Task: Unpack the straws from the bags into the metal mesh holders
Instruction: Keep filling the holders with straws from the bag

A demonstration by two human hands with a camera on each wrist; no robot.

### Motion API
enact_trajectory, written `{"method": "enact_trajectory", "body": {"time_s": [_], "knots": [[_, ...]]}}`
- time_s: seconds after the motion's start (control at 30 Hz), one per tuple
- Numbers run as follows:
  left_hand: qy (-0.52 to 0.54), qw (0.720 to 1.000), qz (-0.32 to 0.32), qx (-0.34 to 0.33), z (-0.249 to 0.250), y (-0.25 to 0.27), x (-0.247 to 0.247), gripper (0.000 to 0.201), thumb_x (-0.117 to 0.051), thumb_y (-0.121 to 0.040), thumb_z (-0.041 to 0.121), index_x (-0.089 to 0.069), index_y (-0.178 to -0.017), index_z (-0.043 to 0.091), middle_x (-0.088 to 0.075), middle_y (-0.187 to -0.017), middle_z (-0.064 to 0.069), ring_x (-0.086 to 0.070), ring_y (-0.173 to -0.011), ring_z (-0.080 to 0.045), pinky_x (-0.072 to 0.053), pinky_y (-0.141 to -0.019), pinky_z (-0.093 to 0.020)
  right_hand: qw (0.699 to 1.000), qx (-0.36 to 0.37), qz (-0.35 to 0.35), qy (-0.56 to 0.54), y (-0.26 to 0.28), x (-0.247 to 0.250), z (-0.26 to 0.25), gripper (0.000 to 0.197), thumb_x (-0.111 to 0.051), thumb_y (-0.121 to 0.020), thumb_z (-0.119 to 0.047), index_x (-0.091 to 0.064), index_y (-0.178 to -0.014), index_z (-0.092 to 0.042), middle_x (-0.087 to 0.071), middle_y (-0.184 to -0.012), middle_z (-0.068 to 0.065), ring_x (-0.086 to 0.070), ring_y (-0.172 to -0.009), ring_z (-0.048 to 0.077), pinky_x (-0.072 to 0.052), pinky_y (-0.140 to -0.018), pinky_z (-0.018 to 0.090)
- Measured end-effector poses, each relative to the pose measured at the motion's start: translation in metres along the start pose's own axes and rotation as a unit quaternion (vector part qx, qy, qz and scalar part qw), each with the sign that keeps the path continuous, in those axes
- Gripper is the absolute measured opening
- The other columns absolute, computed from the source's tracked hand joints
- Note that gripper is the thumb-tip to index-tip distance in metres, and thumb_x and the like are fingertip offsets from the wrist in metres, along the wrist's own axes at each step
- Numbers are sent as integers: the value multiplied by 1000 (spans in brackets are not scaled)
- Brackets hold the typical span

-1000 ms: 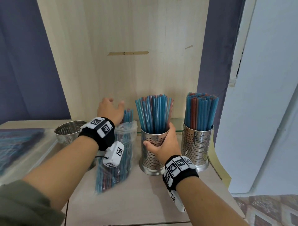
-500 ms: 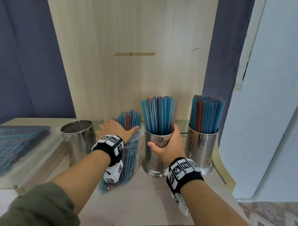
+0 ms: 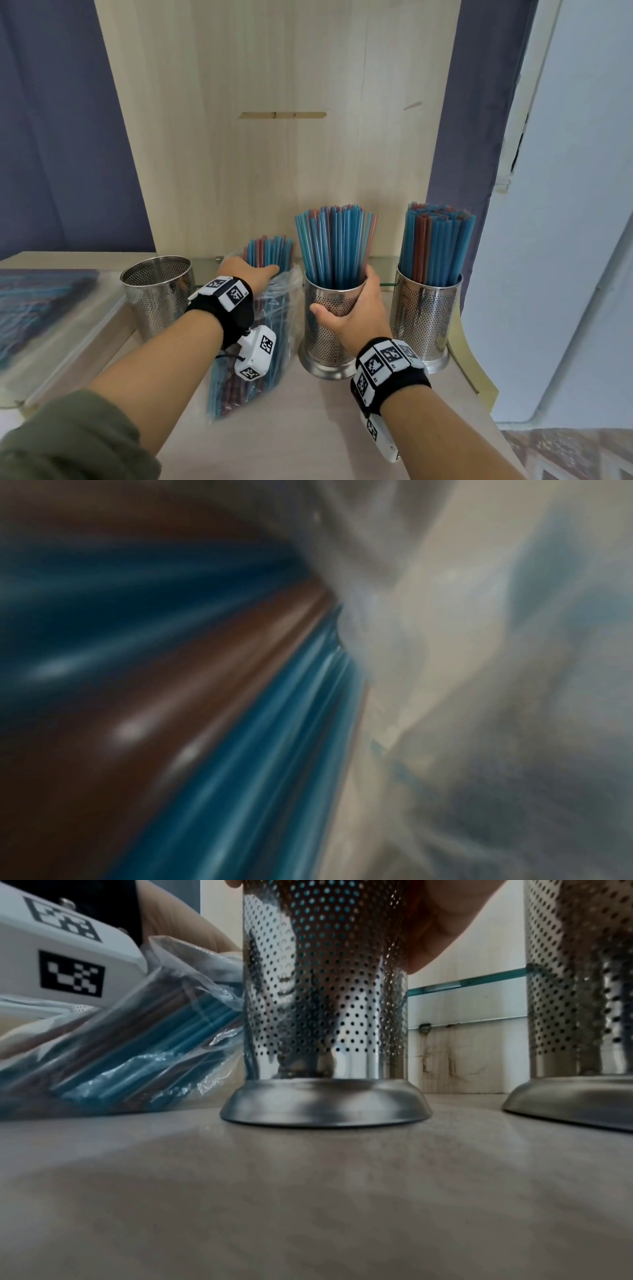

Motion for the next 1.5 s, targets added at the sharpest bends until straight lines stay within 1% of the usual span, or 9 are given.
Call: {"method": "enact_trajectory", "body": {"time_s": [0.3, 0.43, 0.6, 0.8, 0.87, 1.0, 1.1, 1.27, 1.5], "knots": [[32, 998, -28, 54, 2, -2, 6, 32, -66, -87, 28, -59, -107, 4, -61, -99, -14, -61, -90, -33, -52, -86, -37, 1000, -8, -3, 0, 0, -1, 1, 107, -91, -61, -39, -27, -145, -25, -48, -133, -12, -48, -125, 7, -43, -110, 31], [44, 997, -15, 55, 10, -1, 11, 26, -61, -89, 23, -53, -102, 1, -52, -78, -9, -55, -78, -29, -46, -77, -34, 1000, -12, -5, 6, 0, -1, 3, 109, -90, -60, -41, -25, -147, -26, -48, -137, -10, -48, -127, 9, -43, -110, 33], [74, 997, 9, 26, 25, -2, 26, 41, -62, -89, 24, -59, -120, -3, -63, -106, -17, -61, -95, -34, -48, -81, -34, 1000, -17, -7, 19, -1, -1, 4, 112, -90, -61, -43, -23, -149, -23, -46, -142, -6, -46, -131, 11, -42, -112, 34], [116, 992, 36, -17, 50, -5, 53, 17, -65, -84, 17, -71, -90, 2, -67, -88, -12, -64, -79, -27, -50, -68, -31, 999, -23, -11, 20, -2, -3, 6, 113, -90, -60, -45, -22, -149, -25, -46, -143, -6, -46, -131, 12, -43, -111, 37], [189, 981, 36, -41, 61, -6, 63, 15, -62, -86, 13, -68, -74, 8, -70, -86, -9, -69, -88, -25, -53, -78, -32, 1000, -25, -11, 15, -2, -3, 7, 114, -90, -59, -44, -23, -149, -25, -45, -143, -6, -46, -132, 12, -43, -111, 38], [284, 951, 75, -96, 88, -8, 98, 23, -55, -94, 13, -62, -72, 12, -74, -76, -2, -69, -68, -12, -56, -87, -34, 999, -28, -17, 15, -1, -2, 6, 113, -91, -62, -39, -22, -150, -22, -44, -144, -4, -44, -132, 13, -41, -112, 34], [336, 924, 112, -144, 111, -2, 131, 22, -57, -95, 16, -60, -73, 15, -67, -53, 9, -67, -56, -5, -57, -80, -34, 999, -29, -16, 13, -1, -2, 5, 114, -91, -61, -40, -23, -150, -21, -44, -144, -3, -44, -133, 13, -41, -112, 35], [415, 872, 141, -218, 150, 27, 177, 26, -57, -94, 17, -54, -68, 17, -60, -52, 7, -60, -58, -12, -57, -71, -35, 999, -31, -8, 14, 0, -1, 5, 114, -91, -61, -41, -23, -150, -20, -44, -144, -2, -44, -133, 14, -40, -113, 36], [553, 803, 51, -215, 174, 56, 173, 31, -54, -99, 24, -44, -71, 16, -49, -53, 6, -47, -48, -11, -45, -60, -28, 999, -37, -12, 6, 1, -1, 4, 115, -91, -62, -39, -22, -151, -20, -43, -145, -3, -43, -133, 13, -39, -113, 33]]}}
Point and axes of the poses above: each hand's wrist, its own y-axis away from the middle knuckle, its own x-axis out of the back of the hand, z = x × y, the point moved 10 cm from there along -y, towards the middle knuckle
